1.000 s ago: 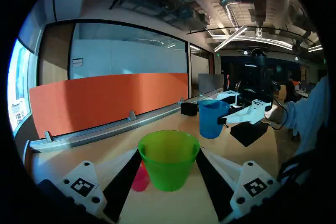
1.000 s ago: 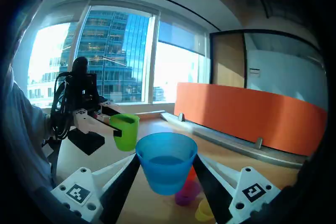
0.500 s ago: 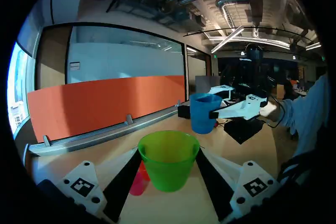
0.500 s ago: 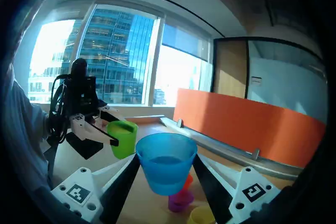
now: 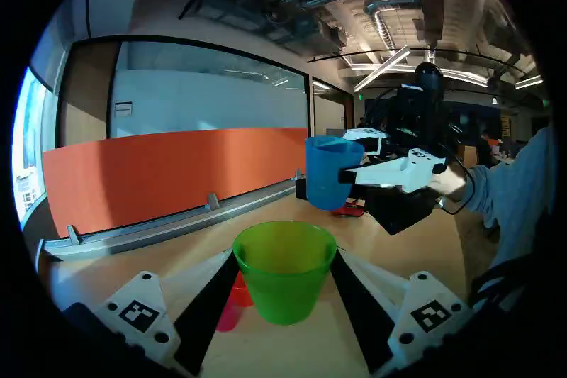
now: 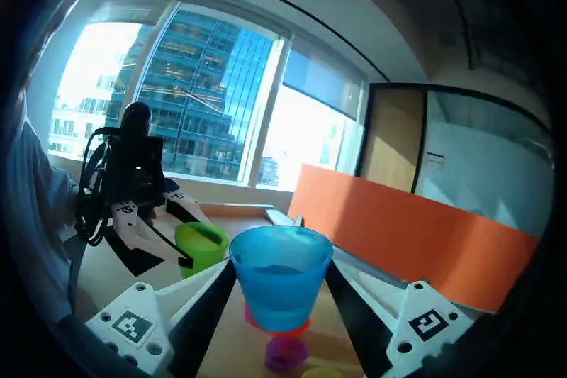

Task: Pour water

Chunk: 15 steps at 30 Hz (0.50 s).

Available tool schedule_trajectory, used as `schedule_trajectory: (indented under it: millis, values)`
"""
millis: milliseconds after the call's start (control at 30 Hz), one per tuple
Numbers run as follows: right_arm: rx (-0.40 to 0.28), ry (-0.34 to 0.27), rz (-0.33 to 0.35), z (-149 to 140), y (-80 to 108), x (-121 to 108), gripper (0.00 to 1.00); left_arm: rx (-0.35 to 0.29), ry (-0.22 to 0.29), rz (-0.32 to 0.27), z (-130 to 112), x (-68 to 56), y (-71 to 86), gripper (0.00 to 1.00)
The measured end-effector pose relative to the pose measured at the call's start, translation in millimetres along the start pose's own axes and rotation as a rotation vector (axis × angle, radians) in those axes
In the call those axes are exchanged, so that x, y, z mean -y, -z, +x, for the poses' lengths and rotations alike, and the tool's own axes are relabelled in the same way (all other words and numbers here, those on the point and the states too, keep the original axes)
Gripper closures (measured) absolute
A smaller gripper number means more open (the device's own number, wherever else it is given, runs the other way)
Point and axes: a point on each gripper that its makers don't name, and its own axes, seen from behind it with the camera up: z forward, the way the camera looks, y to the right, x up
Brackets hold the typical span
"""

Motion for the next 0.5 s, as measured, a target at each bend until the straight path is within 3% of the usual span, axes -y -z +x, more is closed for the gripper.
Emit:
schedule_trajectory:
  millis: [500]
  values:
    - [0.004, 0.220, -0.005, 27, -14.1, -14, 0.11, -0.007, 0.017, -0.025, 0, -7.5, -12.9, 0.13]
